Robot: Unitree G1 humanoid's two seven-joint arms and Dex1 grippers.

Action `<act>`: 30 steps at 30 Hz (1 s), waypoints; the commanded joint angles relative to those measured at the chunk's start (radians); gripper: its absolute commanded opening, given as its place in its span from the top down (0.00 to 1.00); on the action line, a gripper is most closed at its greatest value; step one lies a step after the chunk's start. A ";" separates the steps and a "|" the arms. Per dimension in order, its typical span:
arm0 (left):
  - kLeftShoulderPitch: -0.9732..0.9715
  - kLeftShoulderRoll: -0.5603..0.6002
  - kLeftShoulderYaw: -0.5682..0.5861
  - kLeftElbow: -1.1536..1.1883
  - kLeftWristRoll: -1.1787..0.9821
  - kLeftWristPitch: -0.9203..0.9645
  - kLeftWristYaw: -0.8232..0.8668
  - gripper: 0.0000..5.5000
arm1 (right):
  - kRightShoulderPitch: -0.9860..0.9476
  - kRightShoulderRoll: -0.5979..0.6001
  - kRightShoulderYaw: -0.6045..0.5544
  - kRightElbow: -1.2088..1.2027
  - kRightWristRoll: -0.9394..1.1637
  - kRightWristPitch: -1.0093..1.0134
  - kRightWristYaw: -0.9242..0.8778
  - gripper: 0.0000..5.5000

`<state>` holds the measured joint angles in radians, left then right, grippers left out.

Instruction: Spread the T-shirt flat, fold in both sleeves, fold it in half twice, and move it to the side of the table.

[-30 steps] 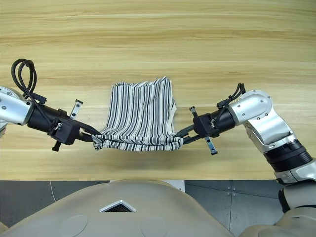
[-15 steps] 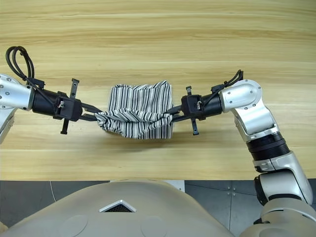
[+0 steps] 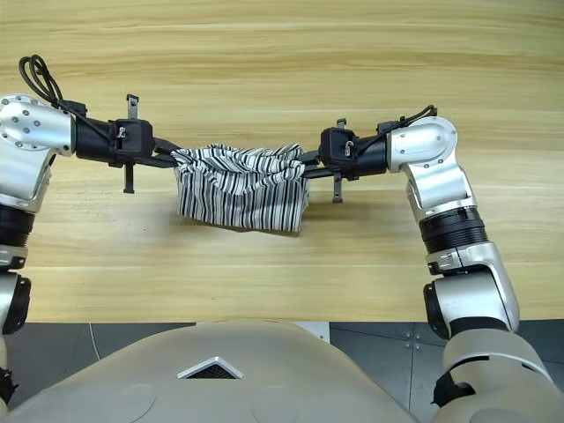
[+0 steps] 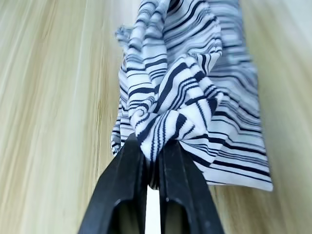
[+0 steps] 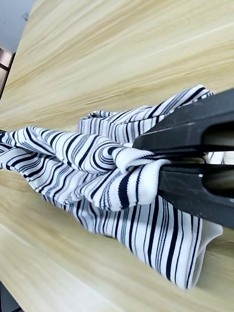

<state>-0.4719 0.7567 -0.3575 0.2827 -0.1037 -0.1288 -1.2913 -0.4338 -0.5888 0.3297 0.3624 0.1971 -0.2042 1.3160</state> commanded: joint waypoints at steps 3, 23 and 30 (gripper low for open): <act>-0.091 -0.104 -0.028 0.248 0.084 -0.085 -0.004 0.97 | -0.034 0.044 0.011 0.136 -0.077 -0.067 -0.004 0.98; -0.328 -0.224 0.181 0.880 0.119 -0.256 0.087 0.63 | -0.192 0.186 -0.098 0.730 -0.210 -0.242 -0.241 0.62; -0.336 -0.198 0.232 0.908 0.117 -0.272 0.128 0.63 | -0.172 0.166 -0.217 0.645 -0.084 -0.188 -0.140 0.62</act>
<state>-0.7880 0.5388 -0.1470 1.1806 0.0067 -0.3868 -1.1884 -0.6095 -0.4028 0.1500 1.0661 0.0696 -0.4155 1.1373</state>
